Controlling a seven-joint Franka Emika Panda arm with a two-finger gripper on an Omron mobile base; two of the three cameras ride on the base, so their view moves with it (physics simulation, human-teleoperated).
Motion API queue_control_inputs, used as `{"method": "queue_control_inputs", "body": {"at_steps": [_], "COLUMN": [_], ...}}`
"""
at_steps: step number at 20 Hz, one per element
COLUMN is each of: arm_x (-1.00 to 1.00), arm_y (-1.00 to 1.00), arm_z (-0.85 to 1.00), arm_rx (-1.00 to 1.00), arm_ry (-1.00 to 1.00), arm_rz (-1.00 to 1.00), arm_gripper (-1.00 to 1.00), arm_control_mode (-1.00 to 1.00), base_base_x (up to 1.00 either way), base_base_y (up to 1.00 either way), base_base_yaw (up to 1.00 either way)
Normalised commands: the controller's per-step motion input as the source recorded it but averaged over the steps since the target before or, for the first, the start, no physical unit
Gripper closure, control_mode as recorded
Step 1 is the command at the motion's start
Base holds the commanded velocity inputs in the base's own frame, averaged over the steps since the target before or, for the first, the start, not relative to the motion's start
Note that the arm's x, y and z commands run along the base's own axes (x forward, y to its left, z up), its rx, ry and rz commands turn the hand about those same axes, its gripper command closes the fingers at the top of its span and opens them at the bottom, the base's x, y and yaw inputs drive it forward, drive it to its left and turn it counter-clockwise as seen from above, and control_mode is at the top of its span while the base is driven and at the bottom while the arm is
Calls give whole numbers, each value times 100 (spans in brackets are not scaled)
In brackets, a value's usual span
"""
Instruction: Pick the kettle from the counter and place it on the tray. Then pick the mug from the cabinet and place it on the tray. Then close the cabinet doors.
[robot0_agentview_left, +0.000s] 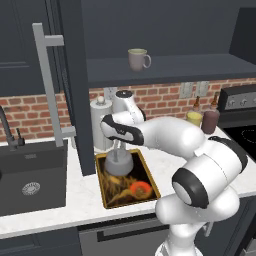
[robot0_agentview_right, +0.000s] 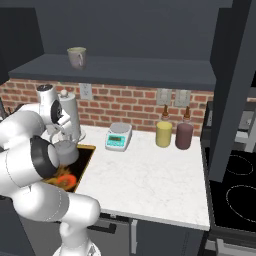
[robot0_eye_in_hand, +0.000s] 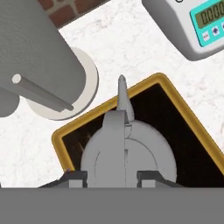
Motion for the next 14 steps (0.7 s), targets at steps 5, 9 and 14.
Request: {"method": "queue_control_inputs", "body": {"at_steps": [5, 9, 14], "arm_x": [-2, -13, -52], "arm_y": [-1, 0, 0], "arm_z": [0, 21, 92], "arm_rx": [0, 0, 0], "arm_ry": [0, 0, -8], "arm_rz": [0, 0, 0], "arm_gripper": [-100, -100, -100], "arm_control_mode": [-100, -100, -100], "base_base_x": [0, 0, 0], "base_base_y": [0, 0, 0], "base_base_yaw": [0, 0, 0]}}
